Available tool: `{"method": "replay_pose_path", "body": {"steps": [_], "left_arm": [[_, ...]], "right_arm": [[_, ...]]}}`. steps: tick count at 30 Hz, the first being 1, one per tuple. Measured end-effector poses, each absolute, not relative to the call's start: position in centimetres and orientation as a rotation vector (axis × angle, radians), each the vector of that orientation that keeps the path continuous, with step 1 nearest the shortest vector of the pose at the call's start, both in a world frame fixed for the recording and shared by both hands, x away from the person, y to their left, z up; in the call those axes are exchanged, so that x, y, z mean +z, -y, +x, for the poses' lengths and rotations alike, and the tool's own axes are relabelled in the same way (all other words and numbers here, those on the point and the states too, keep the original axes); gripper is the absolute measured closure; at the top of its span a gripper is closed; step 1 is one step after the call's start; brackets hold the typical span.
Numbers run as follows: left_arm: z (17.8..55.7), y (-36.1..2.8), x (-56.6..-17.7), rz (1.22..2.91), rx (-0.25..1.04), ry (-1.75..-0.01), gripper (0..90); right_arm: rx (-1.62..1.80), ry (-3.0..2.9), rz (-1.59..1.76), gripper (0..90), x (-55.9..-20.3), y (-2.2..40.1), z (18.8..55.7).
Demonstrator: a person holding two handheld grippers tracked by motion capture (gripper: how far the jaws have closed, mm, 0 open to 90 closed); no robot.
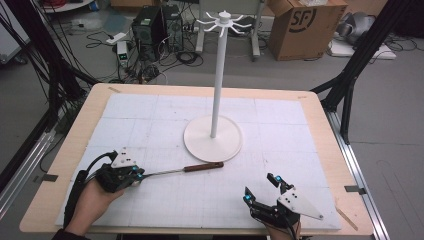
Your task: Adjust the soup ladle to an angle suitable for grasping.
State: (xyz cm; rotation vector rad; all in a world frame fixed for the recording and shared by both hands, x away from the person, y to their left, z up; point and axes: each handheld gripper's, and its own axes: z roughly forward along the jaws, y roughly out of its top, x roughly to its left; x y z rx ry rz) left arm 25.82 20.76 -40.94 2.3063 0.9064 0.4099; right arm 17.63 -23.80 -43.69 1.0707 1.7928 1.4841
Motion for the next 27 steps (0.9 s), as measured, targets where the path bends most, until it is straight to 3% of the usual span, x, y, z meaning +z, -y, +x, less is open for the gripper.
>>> {"method": "replay_pose_path", "body": {"steps": [27], "left_arm": [[24.6, -24.5, -41.6, 2.293, 0.446, -1.021, 90.0]], "right_arm": [[1.484, -1.792, 1.070, 14.9, -43.7, 23.8, 17.7]]}}
